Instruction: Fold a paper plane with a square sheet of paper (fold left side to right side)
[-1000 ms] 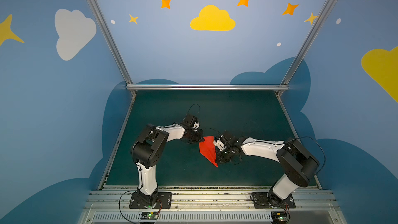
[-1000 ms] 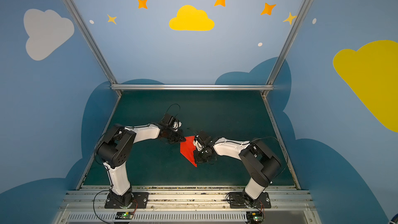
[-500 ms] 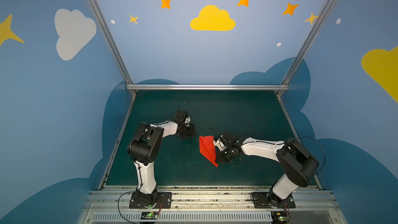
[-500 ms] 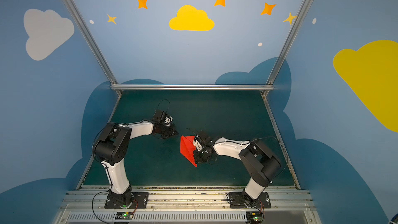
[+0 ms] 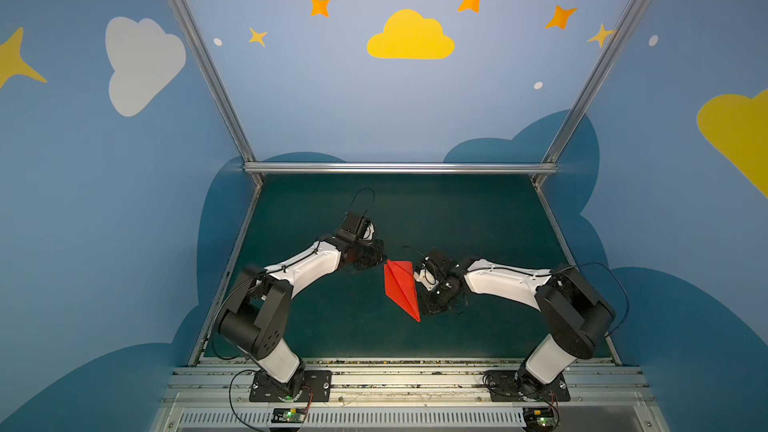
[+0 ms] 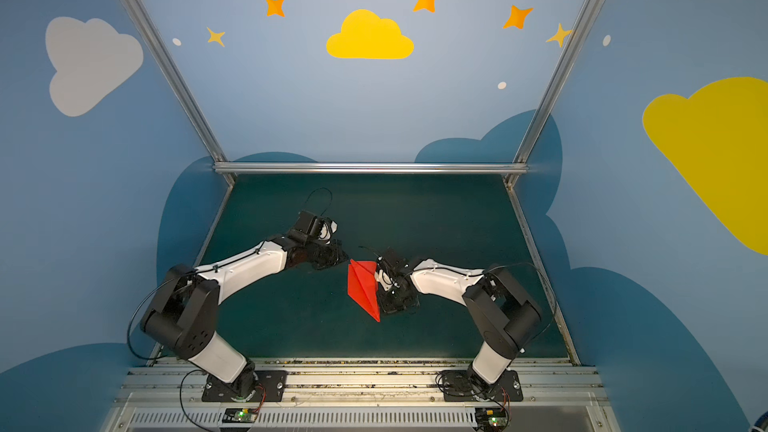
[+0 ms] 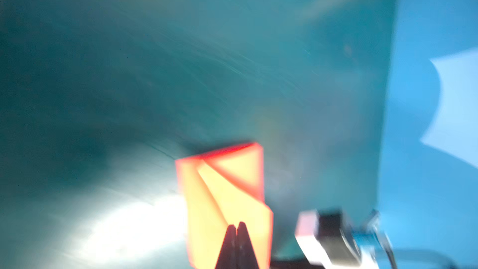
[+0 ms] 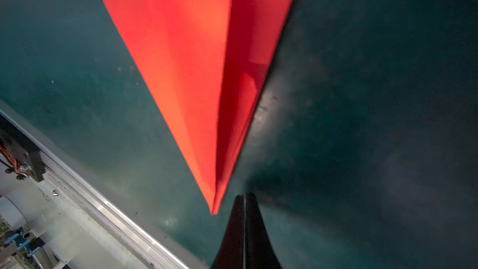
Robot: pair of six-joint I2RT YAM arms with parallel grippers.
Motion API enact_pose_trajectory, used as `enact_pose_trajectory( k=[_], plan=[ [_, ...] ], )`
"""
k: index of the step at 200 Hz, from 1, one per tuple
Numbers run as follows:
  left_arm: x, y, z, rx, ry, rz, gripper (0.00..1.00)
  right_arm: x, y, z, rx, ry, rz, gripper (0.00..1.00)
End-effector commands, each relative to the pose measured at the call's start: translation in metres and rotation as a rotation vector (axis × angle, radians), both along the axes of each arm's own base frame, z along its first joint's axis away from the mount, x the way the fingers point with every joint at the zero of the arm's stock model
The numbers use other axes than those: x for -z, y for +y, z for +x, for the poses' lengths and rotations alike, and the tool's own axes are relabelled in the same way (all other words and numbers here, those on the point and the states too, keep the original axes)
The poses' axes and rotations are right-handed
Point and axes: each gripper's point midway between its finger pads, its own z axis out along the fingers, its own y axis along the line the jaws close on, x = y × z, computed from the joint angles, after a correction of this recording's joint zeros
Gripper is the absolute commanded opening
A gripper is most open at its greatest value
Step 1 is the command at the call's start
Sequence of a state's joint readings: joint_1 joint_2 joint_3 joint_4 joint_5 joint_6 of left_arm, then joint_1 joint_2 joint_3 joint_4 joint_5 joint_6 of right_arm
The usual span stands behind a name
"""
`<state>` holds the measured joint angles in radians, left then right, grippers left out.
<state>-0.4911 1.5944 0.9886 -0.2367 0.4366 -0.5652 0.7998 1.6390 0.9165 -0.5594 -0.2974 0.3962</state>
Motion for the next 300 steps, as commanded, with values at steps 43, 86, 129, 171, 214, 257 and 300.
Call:
enact_pose_trajectory(
  k=[43,86,129,171,214,257,300],
  plan=[
    [0.014,-0.032,-0.025,0.057,0.040,-0.002,0.03,-0.020,-0.017,-0.003,0.140,0.003,0.031,0.07],
    [0.024,-0.045,-0.025,0.084,0.053,-0.003,0.03,-0.020,-0.009,-0.014,0.225,0.048,0.148,0.17],
    [0.045,-0.049,-0.019,0.089,0.076,0.042,0.03,-0.008,-0.002,-0.024,0.283,0.117,0.230,0.30],
    [0.077,-0.040,-0.019,0.069,0.118,0.108,0.03,-0.001,0.004,-0.027,0.336,0.156,0.295,0.38],
    [0.096,-0.032,-0.025,0.052,0.147,0.129,0.03,0.002,0.009,-0.025,0.397,0.179,0.352,0.41],
    [0.104,-0.027,-0.029,0.038,0.160,0.138,0.03,0.012,0.011,-0.023,0.477,0.213,0.387,0.41],
    [0.107,-0.027,-0.030,0.039,0.165,0.136,0.03,0.022,0.011,-0.020,0.545,0.227,0.416,0.41]
  ],
)
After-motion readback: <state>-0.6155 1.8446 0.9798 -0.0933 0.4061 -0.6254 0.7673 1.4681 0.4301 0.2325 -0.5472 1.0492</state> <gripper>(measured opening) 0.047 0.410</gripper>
